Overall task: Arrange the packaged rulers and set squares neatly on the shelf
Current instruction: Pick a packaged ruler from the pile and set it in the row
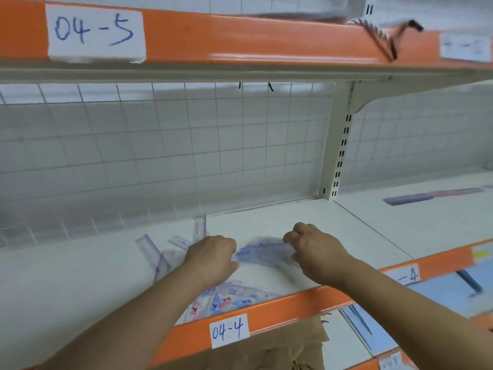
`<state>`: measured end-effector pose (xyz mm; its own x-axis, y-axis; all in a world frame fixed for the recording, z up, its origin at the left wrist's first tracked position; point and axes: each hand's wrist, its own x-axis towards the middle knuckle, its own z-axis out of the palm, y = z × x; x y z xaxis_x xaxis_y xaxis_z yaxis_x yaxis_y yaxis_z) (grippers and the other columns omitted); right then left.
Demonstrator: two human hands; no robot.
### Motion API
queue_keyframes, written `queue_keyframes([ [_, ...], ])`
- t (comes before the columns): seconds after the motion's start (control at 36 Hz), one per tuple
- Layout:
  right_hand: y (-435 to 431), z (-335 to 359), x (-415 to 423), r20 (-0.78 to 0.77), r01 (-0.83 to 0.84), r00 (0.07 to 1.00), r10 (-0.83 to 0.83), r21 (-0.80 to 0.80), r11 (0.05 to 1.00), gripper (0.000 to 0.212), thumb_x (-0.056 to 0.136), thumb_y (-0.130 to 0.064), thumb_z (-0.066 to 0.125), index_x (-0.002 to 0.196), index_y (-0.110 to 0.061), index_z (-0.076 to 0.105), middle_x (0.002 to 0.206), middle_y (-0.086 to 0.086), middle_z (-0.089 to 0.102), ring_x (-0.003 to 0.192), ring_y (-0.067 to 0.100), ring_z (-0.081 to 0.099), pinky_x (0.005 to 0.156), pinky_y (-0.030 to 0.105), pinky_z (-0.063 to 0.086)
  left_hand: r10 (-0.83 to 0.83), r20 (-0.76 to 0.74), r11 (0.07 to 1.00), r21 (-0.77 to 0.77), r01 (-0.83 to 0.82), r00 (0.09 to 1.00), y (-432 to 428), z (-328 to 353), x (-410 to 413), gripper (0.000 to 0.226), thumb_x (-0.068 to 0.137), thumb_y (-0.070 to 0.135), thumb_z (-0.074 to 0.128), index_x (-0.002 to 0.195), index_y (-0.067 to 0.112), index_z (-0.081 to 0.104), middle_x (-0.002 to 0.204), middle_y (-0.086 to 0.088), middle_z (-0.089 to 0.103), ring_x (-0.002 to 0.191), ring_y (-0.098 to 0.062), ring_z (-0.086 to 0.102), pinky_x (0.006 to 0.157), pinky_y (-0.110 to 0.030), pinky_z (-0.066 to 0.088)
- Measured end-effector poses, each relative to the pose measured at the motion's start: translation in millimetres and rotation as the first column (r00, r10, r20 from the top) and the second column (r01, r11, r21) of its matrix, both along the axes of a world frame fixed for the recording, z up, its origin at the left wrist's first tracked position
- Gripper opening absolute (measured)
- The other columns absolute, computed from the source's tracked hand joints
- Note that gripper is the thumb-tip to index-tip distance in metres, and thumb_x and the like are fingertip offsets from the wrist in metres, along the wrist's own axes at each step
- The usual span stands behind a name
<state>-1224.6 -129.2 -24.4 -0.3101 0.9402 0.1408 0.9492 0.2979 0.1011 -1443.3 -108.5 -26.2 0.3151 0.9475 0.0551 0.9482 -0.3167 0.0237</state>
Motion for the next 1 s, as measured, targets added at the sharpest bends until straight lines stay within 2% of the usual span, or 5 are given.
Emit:
queue_keyframes([
  [0.11, -8, 1, 46, -0.022, 0.03, 0.999, -0.03, 0.013, 0.999, 0.034, 0.097, -0.023, 0.05, 0.13, -0.015, 0.047, 0.124, 0.005, 0.046, 0.114, 0.023, 0.045, 0.08, 0.033, 0.045, -0.022, -0.012, 1.0, 0.006, 0.022, 1.0, 0, 4, 47, 0.032, 0.094, 0.035, 0.051, 0.121, 0.021, 0.058, 0.124, 0.0, 0.058, 0.115, -0.021, 0.054, 0.089, -0.031, 0.044],
  [0.22, -17, 2, 104, -0.027, 0.062, 0.998, -0.062, 0.014, 0.998, 0.034, 0.097, -0.024, 0.05, 0.131, -0.016, 0.046, 0.122, 0.004, 0.046, 0.114, 0.023, 0.045, 0.082, 0.034, 0.047, -0.015, -0.008, 1.0, -0.004, 0.014, 1.0, -1, 6, 105, 0.025, 0.092, 0.03, 0.051, 0.113, 0.021, 0.06, 0.118, 0.001, 0.06, 0.113, -0.022, 0.054, 0.084, -0.03, 0.044],
  [0.36, -28, 3, 185, 0.001, 0.07, 0.998, -0.07, 0.021, 0.997, 0.033, 0.098, -0.024, 0.048, 0.13, -0.016, 0.047, 0.123, 0.004, 0.046, 0.113, 0.023, 0.046, 0.08, 0.034, 0.047, -0.022, -0.003, 1.0, -0.007, 0.022, 1.0, -9, 4, 185, 0.032, 0.096, 0.043, 0.048, 0.117, 0.021, 0.058, 0.121, 0.001, 0.059, 0.115, -0.022, 0.054, 0.087, -0.031, 0.044],
  [0.53, -39, 8, 264, 0.009, 0.08, 0.997, -0.08, 0.016, 0.997, 0.031, 0.095, -0.019, 0.048, 0.127, -0.016, 0.048, 0.12, 0.005, 0.046, 0.112, 0.025, 0.046, 0.079, 0.035, 0.047, -0.016, 0.008, 1.0, 0.01, 0.016, 1.0, -22, 6, 266, 0.033, 0.095, 0.043, 0.048, 0.117, 0.021, 0.059, 0.123, 0.001, 0.059, 0.117, -0.022, 0.053, 0.089, -0.031, 0.044],
  [1.0, -25, 3, 373, -0.053, 0.116, 0.992, -0.117, -0.032, 0.993, 0.035, 0.095, -0.017, 0.047, 0.13, -0.017, 0.046, 0.119, 0.003, 0.047, 0.111, 0.022, 0.046, 0.081, 0.033, 0.048, -0.052, -0.062, 0.999, -0.014, 0.052, 0.997, 0, 13, 383, 0.032, 0.097, 0.038, 0.047, 0.117, 0.016, 0.058, 0.119, -0.003, 0.06, 0.109, -0.023, 0.056, 0.087, -0.034, 0.049],
])
